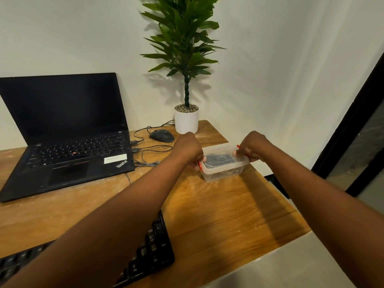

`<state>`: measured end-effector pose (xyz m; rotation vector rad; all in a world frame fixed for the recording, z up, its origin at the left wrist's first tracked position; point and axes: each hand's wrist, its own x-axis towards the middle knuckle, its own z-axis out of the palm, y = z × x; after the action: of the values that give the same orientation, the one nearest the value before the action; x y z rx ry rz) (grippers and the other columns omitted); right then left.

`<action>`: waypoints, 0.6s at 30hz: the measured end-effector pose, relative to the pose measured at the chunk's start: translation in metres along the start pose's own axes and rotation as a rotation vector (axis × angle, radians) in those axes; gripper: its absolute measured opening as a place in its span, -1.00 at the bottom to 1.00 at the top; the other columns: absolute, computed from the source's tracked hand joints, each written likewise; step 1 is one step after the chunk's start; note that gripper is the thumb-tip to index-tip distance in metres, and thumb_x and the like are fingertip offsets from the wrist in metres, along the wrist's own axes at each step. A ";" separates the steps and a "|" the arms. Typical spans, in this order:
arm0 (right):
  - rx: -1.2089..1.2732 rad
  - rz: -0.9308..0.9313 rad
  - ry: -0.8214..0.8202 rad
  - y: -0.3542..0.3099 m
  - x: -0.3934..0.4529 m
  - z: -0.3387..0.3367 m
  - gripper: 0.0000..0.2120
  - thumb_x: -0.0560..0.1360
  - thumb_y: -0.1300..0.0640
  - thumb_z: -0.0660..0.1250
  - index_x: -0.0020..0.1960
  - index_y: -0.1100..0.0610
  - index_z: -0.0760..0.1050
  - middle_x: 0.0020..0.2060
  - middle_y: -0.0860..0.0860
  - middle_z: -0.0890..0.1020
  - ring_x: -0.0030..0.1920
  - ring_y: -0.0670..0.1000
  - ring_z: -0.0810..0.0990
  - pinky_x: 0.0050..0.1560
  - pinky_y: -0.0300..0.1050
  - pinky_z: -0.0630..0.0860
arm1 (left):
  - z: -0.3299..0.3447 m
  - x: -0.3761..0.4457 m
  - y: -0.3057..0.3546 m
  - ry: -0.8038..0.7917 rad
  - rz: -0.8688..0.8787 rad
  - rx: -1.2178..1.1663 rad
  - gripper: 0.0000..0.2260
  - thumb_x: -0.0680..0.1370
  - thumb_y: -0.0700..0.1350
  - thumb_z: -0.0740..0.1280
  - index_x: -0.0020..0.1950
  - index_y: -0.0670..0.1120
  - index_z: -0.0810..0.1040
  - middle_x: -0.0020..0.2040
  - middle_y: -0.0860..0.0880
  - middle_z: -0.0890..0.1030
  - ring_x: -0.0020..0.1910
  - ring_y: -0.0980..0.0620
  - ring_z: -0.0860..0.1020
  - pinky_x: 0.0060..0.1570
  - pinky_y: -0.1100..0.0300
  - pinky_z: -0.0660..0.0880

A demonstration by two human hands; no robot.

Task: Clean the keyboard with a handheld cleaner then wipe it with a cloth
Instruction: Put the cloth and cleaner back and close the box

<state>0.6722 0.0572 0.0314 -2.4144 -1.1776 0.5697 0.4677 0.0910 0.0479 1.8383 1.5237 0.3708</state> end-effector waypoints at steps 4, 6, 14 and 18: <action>0.012 -0.012 -0.002 -0.003 -0.002 0.001 -0.66 0.39 0.04 0.62 -0.08 0.28 0.62 -0.16 0.18 0.70 -0.16 0.15 0.73 -0.13 -0.05 0.68 | 0.001 -0.001 -0.014 -0.026 -0.059 -0.182 -0.73 0.46 -0.22 0.57 -0.06 -0.26 0.50 -0.21 -0.22 0.70 -0.32 -0.09 0.72 -0.18 0.01 0.70; 0.033 -0.040 0.001 -0.006 0.000 0.001 -0.66 0.39 0.05 0.62 -0.07 0.28 0.61 -0.15 0.19 0.69 -0.15 0.17 0.73 -0.03 0.03 0.70 | -0.002 0.004 -0.018 -0.014 -0.059 -0.197 -0.74 0.45 -0.22 0.58 -0.08 -0.27 0.52 -0.22 -0.22 0.70 -0.28 -0.09 0.73 -0.14 0.00 0.70; 0.089 -0.109 0.041 -0.028 0.024 0.004 -0.66 0.37 0.07 0.63 -0.08 0.29 0.62 -0.15 0.20 0.68 -0.15 0.21 0.72 -0.02 0.14 0.70 | -0.018 0.036 -0.017 0.004 -0.051 -0.265 -0.71 0.43 -0.23 0.59 -0.02 -0.31 0.55 -0.19 -0.26 0.70 -0.26 -0.14 0.73 -0.13 -0.04 0.70; 0.091 -0.087 0.005 -0.026 0.035 0.011 -0.63 0.37 0.08 0.63 -0.04 0.33 0.62 -0.12 0.23 0.68 -0.11 0.23 0.71 0.00 0.17 0.69 | -0.016 0.047 -0.020 -0.003 -0.064 -0.259 -0.72 0.44 -0.23 0.58 -0.02 -0.32 0.55 -0.23 -0.25 0.70 -0.28 -0.14 0.73 -0.13 -0.03 0.70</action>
<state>0.6695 0.1021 0.0294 -2.2757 -1.2206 0.5767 0.4550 0.1414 0.0361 1.5847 1.4543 0.5090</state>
